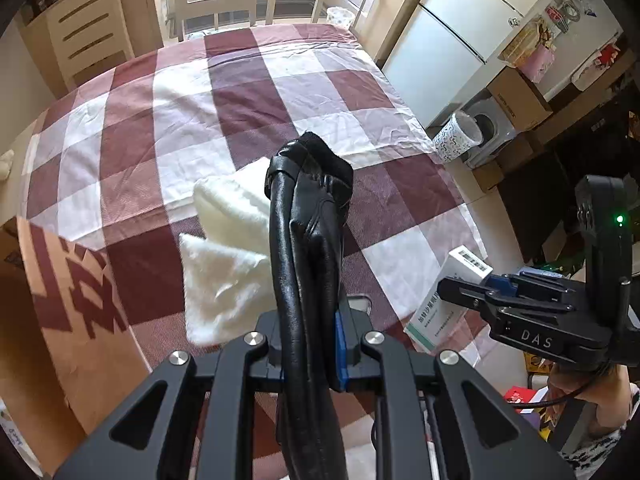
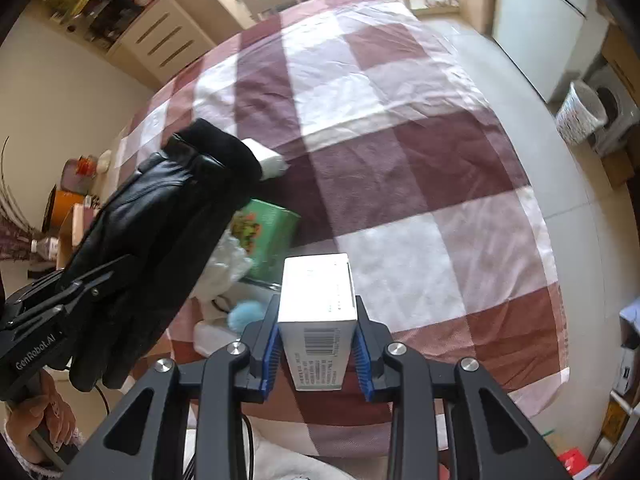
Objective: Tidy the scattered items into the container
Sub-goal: 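Carry the glove with the left tool and the medicine box with the right tool to the box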
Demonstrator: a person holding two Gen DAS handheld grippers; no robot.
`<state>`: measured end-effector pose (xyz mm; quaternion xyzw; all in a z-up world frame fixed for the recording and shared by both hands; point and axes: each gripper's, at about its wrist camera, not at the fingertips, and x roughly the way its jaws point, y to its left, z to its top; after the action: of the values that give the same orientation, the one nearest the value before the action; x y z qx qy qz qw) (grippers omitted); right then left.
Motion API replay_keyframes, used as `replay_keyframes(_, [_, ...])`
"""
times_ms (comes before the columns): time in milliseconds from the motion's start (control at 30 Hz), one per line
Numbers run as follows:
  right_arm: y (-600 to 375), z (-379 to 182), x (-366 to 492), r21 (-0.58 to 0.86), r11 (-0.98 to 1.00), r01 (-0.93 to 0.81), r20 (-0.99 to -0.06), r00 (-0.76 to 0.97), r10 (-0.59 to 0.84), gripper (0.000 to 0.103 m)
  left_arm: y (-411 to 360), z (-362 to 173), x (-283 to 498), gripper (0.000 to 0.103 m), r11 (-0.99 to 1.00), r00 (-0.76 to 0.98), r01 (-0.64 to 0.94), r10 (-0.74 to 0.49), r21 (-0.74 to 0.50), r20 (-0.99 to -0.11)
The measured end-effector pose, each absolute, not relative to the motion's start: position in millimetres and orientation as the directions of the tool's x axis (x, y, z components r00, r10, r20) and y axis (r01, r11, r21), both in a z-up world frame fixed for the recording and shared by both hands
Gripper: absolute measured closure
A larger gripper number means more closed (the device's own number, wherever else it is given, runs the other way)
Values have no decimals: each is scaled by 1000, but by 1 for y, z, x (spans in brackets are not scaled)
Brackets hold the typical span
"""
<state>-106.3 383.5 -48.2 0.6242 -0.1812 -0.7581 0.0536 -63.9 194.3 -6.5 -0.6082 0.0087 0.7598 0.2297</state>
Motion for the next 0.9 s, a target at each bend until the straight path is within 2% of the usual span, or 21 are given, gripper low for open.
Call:
replay_keyframes(200, [356, -25, -110, 339, -938, -67, -920, -232, -316, 72, 172, 0, -52, 86, -908, -165, -322, 333, -268, -928])
replay_keyframes(900, [247, 52, -128, 319, -924, 211, -886, -281, -370, 72, 70, 72, -27, 86, -938, -332, -206, 336, -280, -881])
